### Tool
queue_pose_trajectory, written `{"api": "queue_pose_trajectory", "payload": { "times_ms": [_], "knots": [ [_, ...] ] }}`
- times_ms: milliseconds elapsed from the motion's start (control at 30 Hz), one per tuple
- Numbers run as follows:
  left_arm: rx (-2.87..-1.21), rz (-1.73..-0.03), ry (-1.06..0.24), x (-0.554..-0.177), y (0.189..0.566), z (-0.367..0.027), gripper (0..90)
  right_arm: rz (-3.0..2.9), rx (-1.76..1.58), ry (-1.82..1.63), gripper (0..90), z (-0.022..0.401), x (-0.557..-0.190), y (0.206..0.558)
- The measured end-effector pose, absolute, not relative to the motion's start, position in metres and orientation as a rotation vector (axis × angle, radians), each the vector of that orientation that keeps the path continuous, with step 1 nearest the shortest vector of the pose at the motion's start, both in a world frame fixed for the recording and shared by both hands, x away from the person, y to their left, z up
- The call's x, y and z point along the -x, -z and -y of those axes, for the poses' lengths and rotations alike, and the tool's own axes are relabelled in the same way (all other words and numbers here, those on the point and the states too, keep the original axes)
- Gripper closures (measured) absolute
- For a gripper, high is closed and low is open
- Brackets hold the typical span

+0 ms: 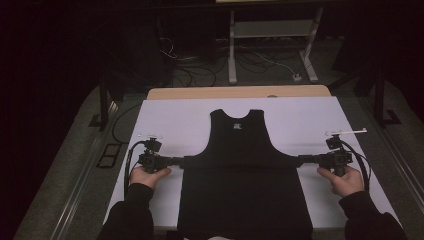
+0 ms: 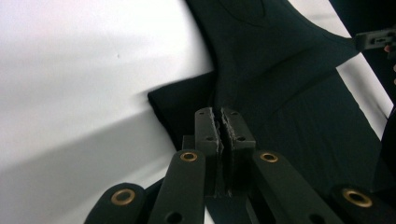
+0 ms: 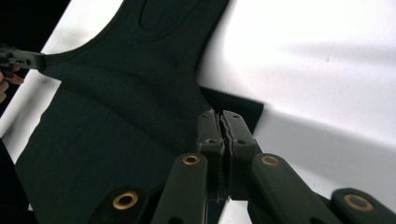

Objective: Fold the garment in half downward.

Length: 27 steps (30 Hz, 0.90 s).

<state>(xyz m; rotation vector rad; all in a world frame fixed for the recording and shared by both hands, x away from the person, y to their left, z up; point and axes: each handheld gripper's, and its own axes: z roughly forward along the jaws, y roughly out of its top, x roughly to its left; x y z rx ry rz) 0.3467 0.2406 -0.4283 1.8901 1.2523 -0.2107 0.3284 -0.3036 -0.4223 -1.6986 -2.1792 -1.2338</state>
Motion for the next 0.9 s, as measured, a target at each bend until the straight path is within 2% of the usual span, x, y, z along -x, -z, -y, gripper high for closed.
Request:
{"api": "queue_pose_trajectory", "payload": {
  "times_ms": [900],
  "knots": [
    [-1.923, -1.252, 0.258, -0.334, 0.429, -0.240, 85.3, 2.135, 1.693, 1.198, 85.7, 0.309, -0.312, 0.422]
  ]
}}
